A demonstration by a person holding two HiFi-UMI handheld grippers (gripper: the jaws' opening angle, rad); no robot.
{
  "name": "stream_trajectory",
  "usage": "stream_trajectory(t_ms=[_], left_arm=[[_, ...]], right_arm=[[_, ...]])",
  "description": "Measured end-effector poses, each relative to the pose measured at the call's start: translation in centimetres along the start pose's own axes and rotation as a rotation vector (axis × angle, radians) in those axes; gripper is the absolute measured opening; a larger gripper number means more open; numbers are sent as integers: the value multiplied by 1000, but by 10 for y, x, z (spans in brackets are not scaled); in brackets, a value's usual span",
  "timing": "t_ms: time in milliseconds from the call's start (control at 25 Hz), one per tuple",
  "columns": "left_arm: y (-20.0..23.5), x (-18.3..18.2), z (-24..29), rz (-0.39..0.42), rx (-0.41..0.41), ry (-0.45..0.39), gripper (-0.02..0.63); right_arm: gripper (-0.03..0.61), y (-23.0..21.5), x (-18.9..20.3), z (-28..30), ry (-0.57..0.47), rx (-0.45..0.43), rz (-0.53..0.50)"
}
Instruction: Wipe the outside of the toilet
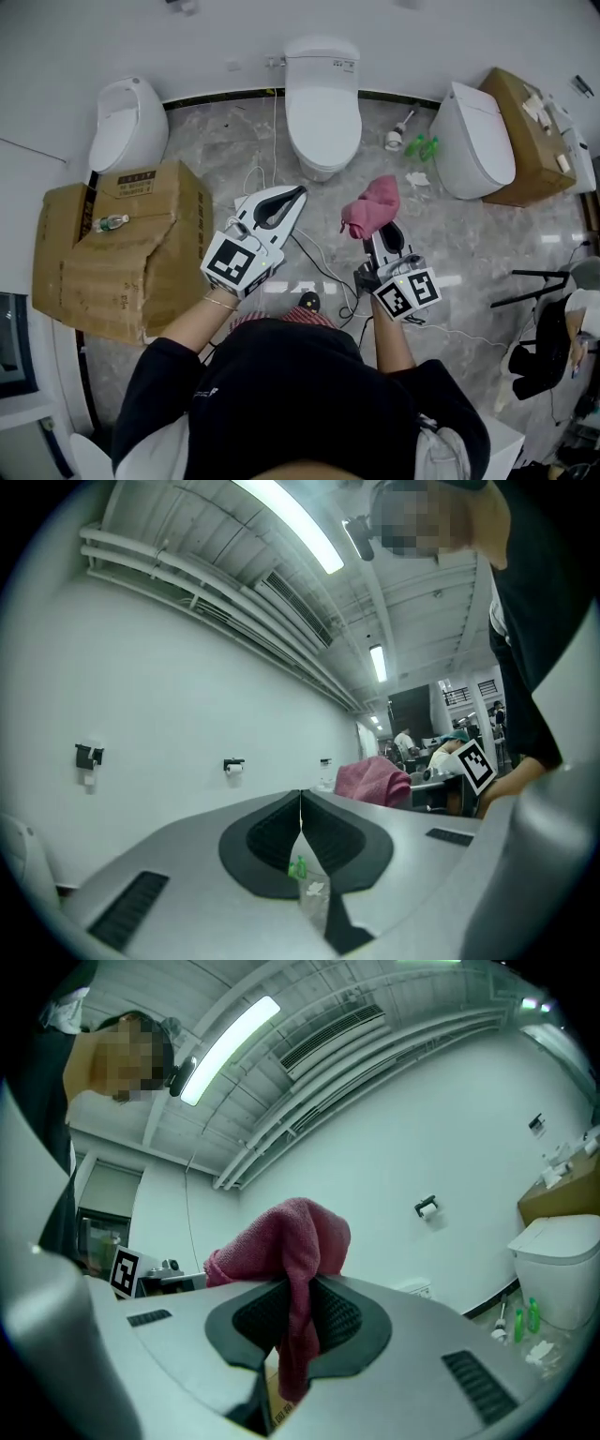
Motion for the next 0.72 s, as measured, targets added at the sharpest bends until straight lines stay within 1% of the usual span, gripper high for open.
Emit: stream_trajectory(t_ms=[160, 360, 480, 560, 720], left_arm=[[3, -3, 14, 37, 6, 33, 11], [4, -7, 43, 35, 19, 15, 11], [7, -4, 57, 14, 28, 13, 11], [9, -4, 67, 10, 41, 10, 11], [15, -10, 89, 16, 78, -22, 11]], right_arm=[[61, -16, -2, 4, -16, -1, 26], [61, -31, -5, 6, -26, 6, 30], [61, -38, -4, 10, -22, 12, 30], [61, -43, -5, 13, -26, 20, 28], [61, -57, -11, 21, -41, 43, 22]])
Point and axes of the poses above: the fingertips, and each gripper's own axes: z forward along the fingers, y to its left, x out of its underside, the point moved 1 cm from there along -z, backward along the fingers
